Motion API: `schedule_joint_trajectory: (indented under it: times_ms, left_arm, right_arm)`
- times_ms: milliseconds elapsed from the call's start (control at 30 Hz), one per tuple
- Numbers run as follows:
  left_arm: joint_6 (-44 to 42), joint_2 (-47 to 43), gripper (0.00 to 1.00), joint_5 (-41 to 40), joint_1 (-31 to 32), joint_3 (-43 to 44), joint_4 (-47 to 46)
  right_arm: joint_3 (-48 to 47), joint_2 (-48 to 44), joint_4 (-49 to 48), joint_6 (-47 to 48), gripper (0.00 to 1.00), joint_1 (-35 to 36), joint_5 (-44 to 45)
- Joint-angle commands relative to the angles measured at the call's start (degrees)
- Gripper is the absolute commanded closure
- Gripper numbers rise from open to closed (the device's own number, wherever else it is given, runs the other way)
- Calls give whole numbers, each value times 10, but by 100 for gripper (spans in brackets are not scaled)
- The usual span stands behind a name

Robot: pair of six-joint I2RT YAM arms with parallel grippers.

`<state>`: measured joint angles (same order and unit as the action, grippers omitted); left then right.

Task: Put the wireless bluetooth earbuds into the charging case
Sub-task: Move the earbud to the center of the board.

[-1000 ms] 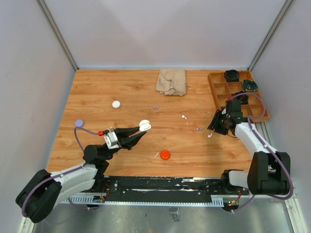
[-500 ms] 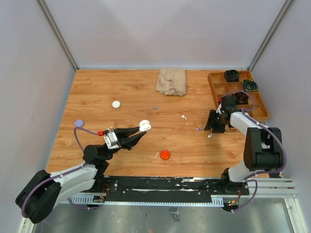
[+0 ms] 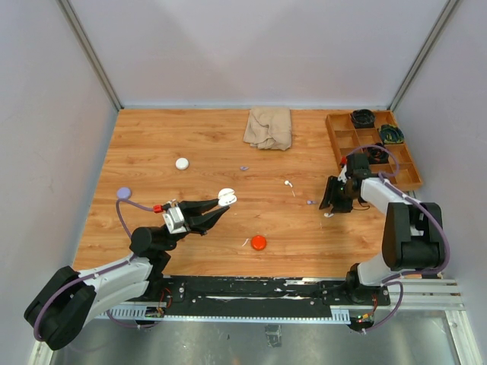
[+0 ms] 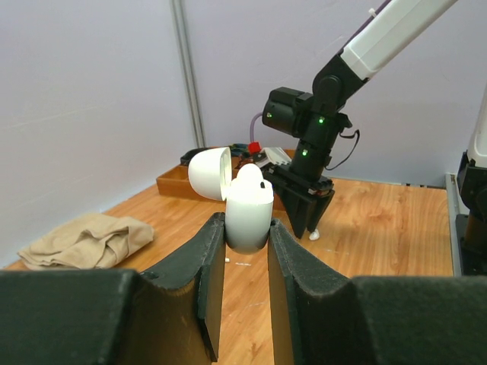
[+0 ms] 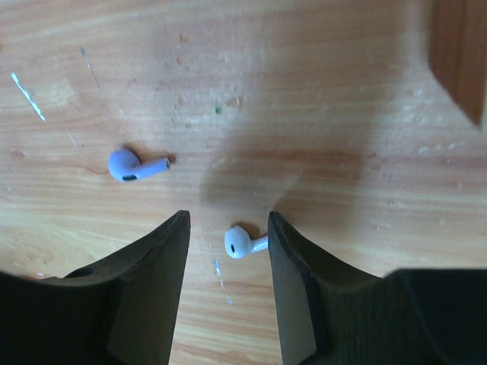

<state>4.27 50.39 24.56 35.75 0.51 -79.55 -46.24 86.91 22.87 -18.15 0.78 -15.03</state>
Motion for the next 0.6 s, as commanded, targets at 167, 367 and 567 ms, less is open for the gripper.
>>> schedule_joint_trajectory:
  times_ms: [167,367,567]
  left_arm:
    - [-2,-4,100,4,-2,-23,-8]
    - [-2,-2,100,5,-2,-23,-8]
    - [-2,-1,100,4,-1,-23,-8]
  right_arm:
    - [40,-45,65,-25,54,24,-38]
    - [52,-67,74,-35,53,52,-22]
    - [-9,-79,131,-14,54,87,94]
